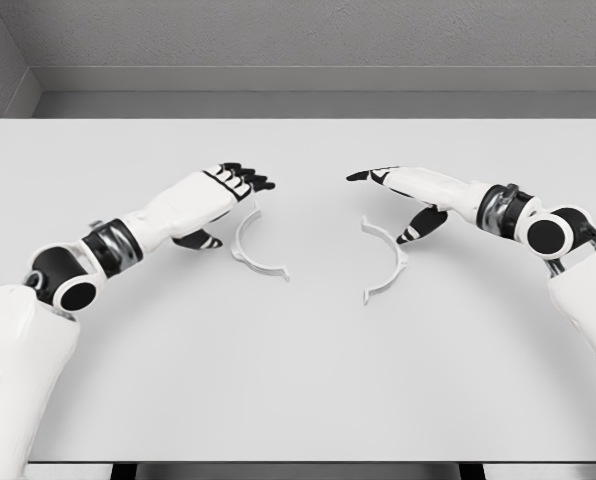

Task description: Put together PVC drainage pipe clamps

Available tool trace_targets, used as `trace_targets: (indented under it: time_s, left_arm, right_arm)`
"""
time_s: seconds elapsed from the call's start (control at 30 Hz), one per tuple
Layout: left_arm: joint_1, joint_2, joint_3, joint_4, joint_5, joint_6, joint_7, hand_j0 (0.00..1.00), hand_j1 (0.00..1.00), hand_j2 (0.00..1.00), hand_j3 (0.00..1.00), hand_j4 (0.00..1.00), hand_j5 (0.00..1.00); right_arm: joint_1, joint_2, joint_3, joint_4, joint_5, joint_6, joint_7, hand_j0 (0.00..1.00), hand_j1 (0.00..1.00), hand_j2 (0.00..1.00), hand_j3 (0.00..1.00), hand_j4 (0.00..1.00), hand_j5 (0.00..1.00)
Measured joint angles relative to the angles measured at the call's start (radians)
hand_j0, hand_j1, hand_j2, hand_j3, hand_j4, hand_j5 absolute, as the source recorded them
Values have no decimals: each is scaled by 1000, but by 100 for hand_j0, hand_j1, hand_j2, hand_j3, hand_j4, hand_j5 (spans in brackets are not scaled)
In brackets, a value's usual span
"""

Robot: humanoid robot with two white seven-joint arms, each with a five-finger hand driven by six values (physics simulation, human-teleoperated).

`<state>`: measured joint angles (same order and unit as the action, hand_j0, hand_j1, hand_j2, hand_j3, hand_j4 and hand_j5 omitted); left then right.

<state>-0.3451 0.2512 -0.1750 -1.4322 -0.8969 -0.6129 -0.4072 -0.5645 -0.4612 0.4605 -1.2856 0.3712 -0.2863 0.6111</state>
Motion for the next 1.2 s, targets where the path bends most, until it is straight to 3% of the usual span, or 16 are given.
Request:
trace_targets:
  time_s: [0.47,0.67,0.83,1.0,1.2]
  left_arm:
    - [-15,-44,-3,13,-3,10,0,100,100,100,100,100,100]
    - [-71,-30,5,48,0,27,0,100,100,100,100,100,100]
    - [-91,-27,-5,106,-4,43,0,100,100,100,100,100,100]
    - [-91,-33,-32,117,-5,46,0,100,100,100,100,100,100]
    - [-91,-42,-45,117,-6,46,0,100,100,100,100,100,100]
  right_arm:
    - [-21,11,-2,2,0,0,0,100,100,100,100,100,100]
    - [-6,-55,-7,-35,-8,-4,0,100,100,100,100,100,100]
    - [106,-130,-29,-138,-14,-3,0,100,100,100,100,100,100]
    - [213,-145,-118,-233,-23,2,0,100,100,100,100,100,100]
    - [245,-131,-159,-302,-40,15,0,100,100,100,100,100,100]
